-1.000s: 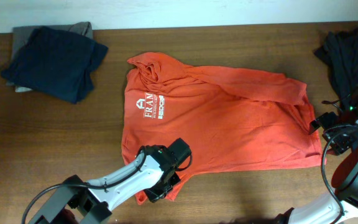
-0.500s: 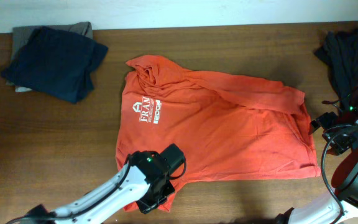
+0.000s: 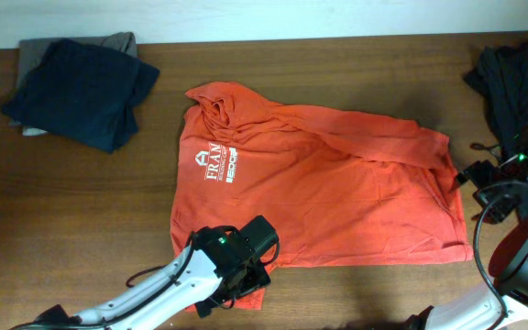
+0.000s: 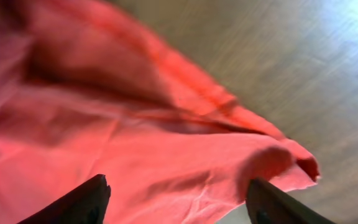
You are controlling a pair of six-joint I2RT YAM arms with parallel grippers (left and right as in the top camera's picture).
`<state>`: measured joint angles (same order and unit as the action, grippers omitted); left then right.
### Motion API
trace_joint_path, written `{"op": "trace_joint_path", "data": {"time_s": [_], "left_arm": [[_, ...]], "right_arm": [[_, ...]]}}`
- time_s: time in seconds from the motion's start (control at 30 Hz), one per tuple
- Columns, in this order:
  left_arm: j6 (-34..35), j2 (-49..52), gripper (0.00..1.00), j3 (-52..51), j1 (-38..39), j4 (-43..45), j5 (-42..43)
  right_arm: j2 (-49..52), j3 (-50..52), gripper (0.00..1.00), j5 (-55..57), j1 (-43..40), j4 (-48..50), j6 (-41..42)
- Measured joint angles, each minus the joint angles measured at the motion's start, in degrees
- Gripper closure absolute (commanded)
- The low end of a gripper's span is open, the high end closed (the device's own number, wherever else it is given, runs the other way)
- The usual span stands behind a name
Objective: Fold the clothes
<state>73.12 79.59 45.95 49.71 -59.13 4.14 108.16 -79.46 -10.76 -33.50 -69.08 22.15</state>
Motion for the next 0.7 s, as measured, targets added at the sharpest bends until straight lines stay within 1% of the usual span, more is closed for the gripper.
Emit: {"op": "trace_joint_path", "data": {"time_s": [0.13,0.2,0.3,0.33,0.43,0.53,0.7], "left_arm": [[-0.7,0.0,0.01,0.0,0.0,0.1,-4.1],[-2.3,0.0,0.01,0.0,-0.5,0.9,-5.8],[-6.0,0.0,0.01,0.0,-2.6,2.7,-7.2],[-7.6,0.0,0.01,0.0,-3.7,3.3,-7.5],[-12.4,0.0,0.01,0.0,-7.3,4.6,-8.1],[-17.1,0.0,0.01,0.0,-11.1,6.0,-8.6],[-21.9,0.0,0.01,0.0,-15.3,8.1,-9.1]], "right_arm": [[-0.1,-4.2,0.21,-3.2,2.3,-1.2,-2.8],[-0.3,-6.6,0.19,-4.2,4.6,-0.8,-3.4],[-0.8,-9.7,0.10,-4.6,9.6,3.1,-4.3],[-0.9,-10.4,0.09,-4.5,11.2,4.6,-4.4],[-0.9,-11.6,0.10,-3.1,16.3,9.1,-4.0],[-1.0,-11.7,0.11,0.4,20.3,10.7,-0.7],[-0.5,-11.7,0.15,4.2,21.8,10.8,6.6]]}}
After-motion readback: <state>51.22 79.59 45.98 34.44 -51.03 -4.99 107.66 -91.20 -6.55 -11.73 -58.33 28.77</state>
